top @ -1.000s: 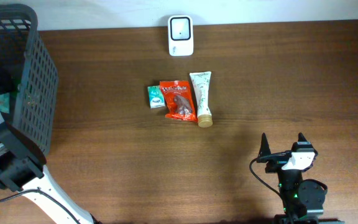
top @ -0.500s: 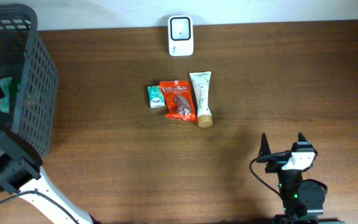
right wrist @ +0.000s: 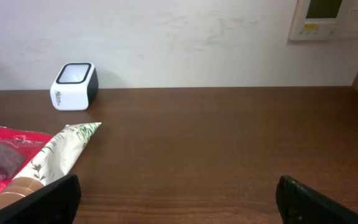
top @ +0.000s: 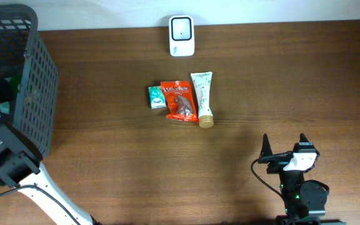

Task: Scan the item barcode
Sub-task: 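Reach the left gripper into the basket and grasp the light-blue wipes pack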

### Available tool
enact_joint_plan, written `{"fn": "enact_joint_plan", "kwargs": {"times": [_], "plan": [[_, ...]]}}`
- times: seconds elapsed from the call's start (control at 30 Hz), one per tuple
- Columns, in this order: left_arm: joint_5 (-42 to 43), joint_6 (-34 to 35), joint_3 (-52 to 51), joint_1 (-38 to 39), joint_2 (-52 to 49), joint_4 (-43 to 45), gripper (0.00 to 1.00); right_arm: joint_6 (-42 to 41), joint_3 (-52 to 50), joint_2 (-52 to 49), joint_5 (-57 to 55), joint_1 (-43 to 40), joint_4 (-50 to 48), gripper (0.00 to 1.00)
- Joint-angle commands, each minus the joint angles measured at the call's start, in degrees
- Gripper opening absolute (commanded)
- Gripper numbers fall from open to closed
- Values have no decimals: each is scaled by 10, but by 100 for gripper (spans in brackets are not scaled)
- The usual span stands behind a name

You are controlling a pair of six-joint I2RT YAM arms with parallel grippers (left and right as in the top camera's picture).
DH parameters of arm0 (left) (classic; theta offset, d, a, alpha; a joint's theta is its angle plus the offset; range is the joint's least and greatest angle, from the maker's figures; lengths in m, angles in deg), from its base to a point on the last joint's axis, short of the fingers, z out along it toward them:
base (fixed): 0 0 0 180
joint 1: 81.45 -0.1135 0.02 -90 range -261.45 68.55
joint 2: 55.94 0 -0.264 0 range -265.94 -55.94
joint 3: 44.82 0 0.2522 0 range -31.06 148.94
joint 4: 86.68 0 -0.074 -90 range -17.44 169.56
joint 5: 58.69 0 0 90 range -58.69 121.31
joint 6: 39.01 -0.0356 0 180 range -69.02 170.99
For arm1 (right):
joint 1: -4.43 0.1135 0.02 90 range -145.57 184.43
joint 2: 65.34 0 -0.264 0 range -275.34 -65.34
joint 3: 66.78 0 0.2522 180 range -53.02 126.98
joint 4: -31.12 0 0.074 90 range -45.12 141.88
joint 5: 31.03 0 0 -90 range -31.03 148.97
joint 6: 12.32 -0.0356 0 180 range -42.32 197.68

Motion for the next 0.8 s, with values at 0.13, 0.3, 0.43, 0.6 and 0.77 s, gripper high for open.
{"fn": "enact_joint_plan", "kwargs": {"times": [0.13, 0.3, 0.43, 0.6, 0.77], "plan": [[204, 61, 31, 9, -17, -2, 69, 2, -5, 4, -3, -4, 2, 98], [105, 61, 45, 10, -8, -28, 72, 2, -5, 4, -3, -4, 2, 99], [65, 41, 43, 10, -9, -38, 72, 2, -5, 4, -3, -4, 2, 99], [65, 42, 43, 10, -38, -24, 66, 2, -5, 4, -3, -4, 2, 98], [37, 44, 43, 10, -70, -25, 35, 2, -5, 4, -3, -4, 2, 99]]}}
